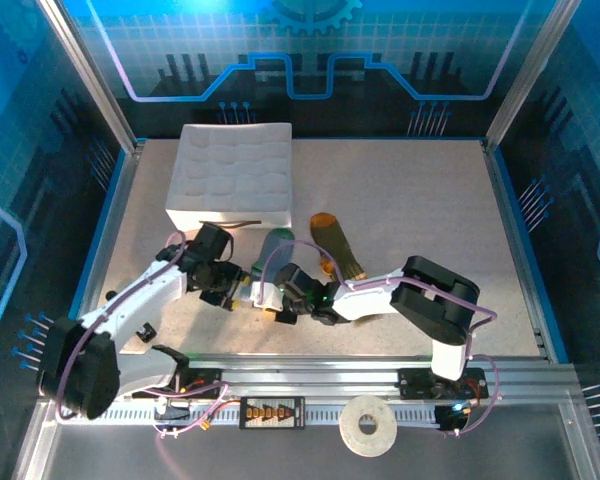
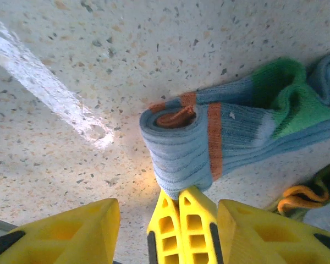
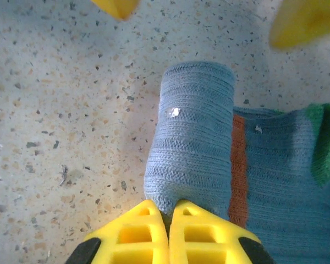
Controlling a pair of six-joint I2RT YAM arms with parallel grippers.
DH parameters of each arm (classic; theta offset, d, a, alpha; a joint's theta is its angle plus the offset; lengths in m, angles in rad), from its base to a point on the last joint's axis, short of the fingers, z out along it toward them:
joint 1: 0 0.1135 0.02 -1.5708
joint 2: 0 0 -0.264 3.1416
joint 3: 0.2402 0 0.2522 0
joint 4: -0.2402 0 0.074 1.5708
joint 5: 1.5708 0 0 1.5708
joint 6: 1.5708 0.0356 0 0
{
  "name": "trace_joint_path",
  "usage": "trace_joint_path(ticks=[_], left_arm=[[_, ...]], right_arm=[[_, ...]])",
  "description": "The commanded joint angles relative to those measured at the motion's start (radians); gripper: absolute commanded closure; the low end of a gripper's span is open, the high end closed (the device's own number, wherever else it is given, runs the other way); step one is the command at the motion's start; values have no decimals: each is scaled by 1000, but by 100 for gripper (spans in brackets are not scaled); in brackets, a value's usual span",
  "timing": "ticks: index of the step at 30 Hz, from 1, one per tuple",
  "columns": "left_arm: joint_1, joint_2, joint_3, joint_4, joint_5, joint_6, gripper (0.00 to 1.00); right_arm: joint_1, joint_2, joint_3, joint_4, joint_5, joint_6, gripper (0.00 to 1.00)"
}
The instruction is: Roll the socks
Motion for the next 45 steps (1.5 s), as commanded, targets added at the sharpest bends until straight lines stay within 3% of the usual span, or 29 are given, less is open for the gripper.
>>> trace_joint_path(ticks=[1, 9, 14, 21, 28, 33, 38, 41, 45], left_arm=[[10, -64, -58, -59, 2, -31, 49], [0, -144, -166, 106, 35, -57, 48], [-21, -106, -200, 263, 20, -73, 46], [-47, -19, -202, 379, -15, -62, 44], [-58, 88, -194, 424, -24, -31, 51], [-79, 161, -170, 369, -46, -27, 68], [-105, 262, -88, 92, -54, -26, 91], [-124, 283, -76, -1, -51, -48, 96], [-143, 265, -74, -64, -39, -91, 97]], right_arm=[[-36, 40, -8, -186, -217, 142, 100], [-143, 109, 58, -223, -449, 296, 100], [-202, 181, 136, -290, -564, 375, 100], [-244, 230, 188, -327, -652, 448, 100], [-261, 267, 206, -343, -694, 494, 100], [-268, 274, 203, -335, -712, 511, 100], [-244, 232, 195, -356, -674, 408, 98], [-210, 157, 164, -333, -610, 314, 90], [-153, -12, 38, -168, -438, 211, 71]])
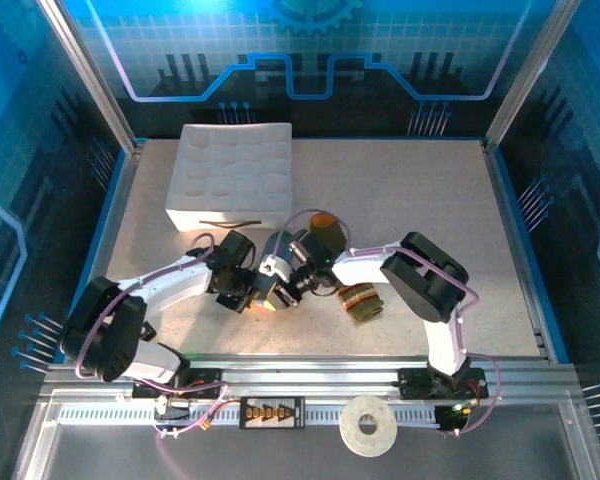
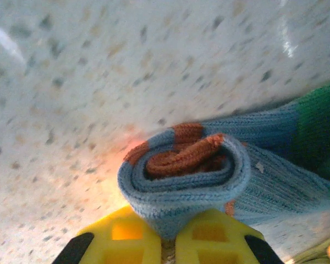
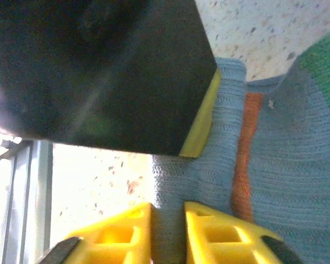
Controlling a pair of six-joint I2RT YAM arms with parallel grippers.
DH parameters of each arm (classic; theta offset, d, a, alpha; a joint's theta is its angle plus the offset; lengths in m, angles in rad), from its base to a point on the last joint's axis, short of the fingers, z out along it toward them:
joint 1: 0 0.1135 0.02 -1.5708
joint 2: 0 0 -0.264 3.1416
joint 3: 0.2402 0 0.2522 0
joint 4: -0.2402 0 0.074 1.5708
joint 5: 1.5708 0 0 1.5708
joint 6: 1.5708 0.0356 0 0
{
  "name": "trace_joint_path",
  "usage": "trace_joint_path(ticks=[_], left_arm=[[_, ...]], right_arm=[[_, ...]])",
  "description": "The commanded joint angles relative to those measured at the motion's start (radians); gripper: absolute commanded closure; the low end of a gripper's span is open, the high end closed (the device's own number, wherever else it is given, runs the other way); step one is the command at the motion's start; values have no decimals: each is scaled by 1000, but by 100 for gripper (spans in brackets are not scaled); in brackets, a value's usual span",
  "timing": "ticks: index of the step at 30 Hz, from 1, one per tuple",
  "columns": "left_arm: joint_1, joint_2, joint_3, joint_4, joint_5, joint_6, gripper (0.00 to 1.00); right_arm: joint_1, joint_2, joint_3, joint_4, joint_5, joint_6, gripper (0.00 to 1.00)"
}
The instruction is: Roll the socks
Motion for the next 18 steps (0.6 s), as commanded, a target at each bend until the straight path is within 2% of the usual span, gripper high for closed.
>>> trace_joint_path(ticks=[1, 4, 8, 13, 18], left_arm=[[-23, 23, -36, -262, -3, -49, 97], [-33, 8, -14, -301, 3, -69, 97], [-35, 12, 5, -310, 8, -86, 97], [-35, 59, 33, -289, 16, -83, 97], [-36, 96, 57, -278, 19, -69, 97]], right_arm=[[69, -148, -146, 77, 218, -146, 67], [149, -261, -303, 275, 400, -248, 53], [254, -314, -337, 318, 584, -362, 44], [339, -263, -306, 349, 768, -435, 41], [349, -196, -246, 342, 772, -433, 45]])
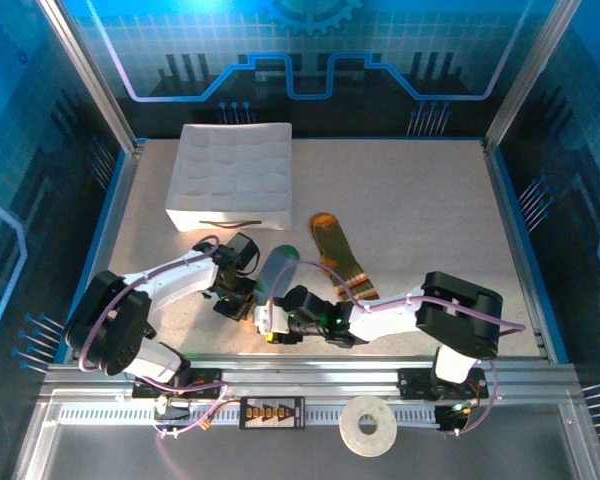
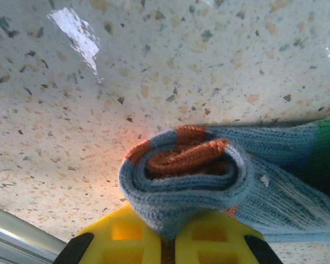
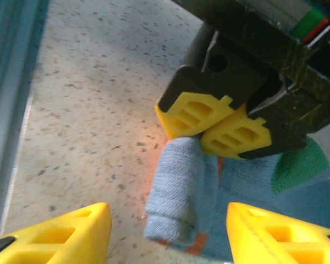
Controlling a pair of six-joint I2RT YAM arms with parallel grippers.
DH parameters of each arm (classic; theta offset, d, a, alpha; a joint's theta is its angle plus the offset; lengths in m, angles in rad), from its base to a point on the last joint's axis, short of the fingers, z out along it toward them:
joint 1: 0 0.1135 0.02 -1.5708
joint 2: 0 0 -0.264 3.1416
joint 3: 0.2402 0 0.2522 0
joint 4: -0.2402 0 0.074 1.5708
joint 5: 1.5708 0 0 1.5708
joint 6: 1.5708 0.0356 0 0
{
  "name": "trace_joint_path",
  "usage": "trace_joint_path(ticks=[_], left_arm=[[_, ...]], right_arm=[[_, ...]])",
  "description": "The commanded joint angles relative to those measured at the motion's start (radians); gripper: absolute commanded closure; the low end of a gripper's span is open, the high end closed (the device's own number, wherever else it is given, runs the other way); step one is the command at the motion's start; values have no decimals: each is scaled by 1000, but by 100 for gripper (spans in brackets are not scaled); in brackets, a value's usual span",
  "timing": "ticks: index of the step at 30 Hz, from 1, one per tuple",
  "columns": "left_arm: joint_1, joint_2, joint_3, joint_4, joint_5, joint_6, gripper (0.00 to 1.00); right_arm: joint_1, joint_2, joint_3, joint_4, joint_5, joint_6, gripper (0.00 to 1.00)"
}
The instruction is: Roll the socks
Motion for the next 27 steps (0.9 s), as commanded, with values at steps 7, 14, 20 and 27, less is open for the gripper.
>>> trace_joint_path(ticks=[7, 14, 20, 27], left_arm=[[-10, 55, 6, -61, 6, 7, 97], [-10, 2, 5, -60, 17, -1, 95], [9, -159, 17, -98, -28, -8, 64], [52, -306, -4, -86, -65, 56, 37]], right_arm=[[6, 110, 95, -7, 97, -5, 61], [-7, 137, 106, -60, 83, 53, 84], [-71, 125, 60, -114, -85, 181, 99], [-198, 148, 16, -102, -361, 367, 100]])
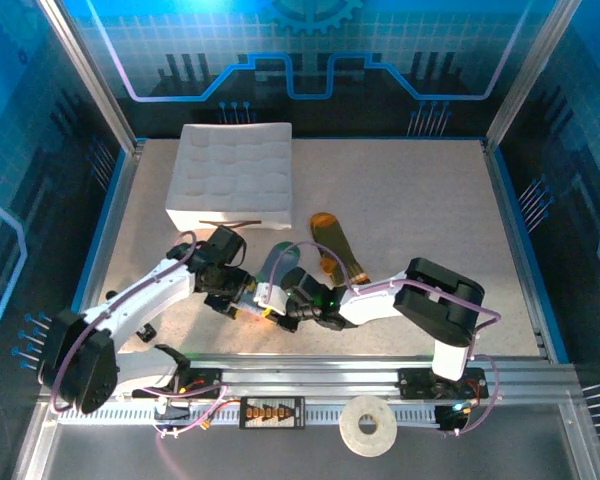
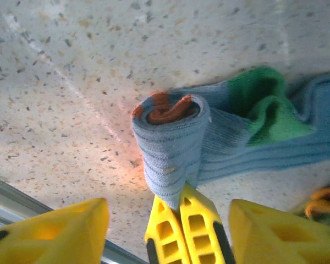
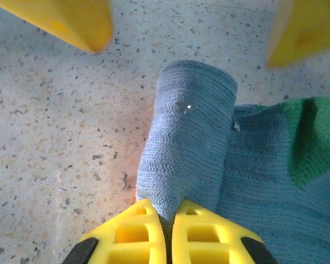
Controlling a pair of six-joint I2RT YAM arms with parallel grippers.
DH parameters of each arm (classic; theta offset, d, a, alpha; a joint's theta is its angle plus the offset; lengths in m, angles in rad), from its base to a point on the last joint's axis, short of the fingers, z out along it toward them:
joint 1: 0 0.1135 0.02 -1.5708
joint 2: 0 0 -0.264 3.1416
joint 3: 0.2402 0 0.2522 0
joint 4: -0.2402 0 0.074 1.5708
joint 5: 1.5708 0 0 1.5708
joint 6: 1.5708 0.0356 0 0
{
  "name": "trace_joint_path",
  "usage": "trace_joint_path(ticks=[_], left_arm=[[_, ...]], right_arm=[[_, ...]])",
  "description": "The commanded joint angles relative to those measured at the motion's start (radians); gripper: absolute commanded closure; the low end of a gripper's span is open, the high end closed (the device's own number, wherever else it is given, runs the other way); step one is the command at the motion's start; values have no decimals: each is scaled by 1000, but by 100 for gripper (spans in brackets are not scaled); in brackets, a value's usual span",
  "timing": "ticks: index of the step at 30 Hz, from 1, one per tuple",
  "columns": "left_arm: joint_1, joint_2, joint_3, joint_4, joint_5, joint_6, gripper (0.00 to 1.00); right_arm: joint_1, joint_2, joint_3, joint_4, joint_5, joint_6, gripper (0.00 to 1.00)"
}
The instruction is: Roll the socks
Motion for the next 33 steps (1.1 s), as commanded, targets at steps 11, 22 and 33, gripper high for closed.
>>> trace_joint_path(ticks=[11, 22, 33], left_arm=[[5, -122, -196, 279, 26, 87, 42], [-30, 2, -249, 467, -1, 70, 47], [-49, 160, -212, 358, -13, 53, 81]], right_arm=[[-226, 177, 49, -178, -460, 329, 100], [-277, 255, 150, -278, -535, 400, 100], [-271, 240, 159, -319, -505, 331, 100]])
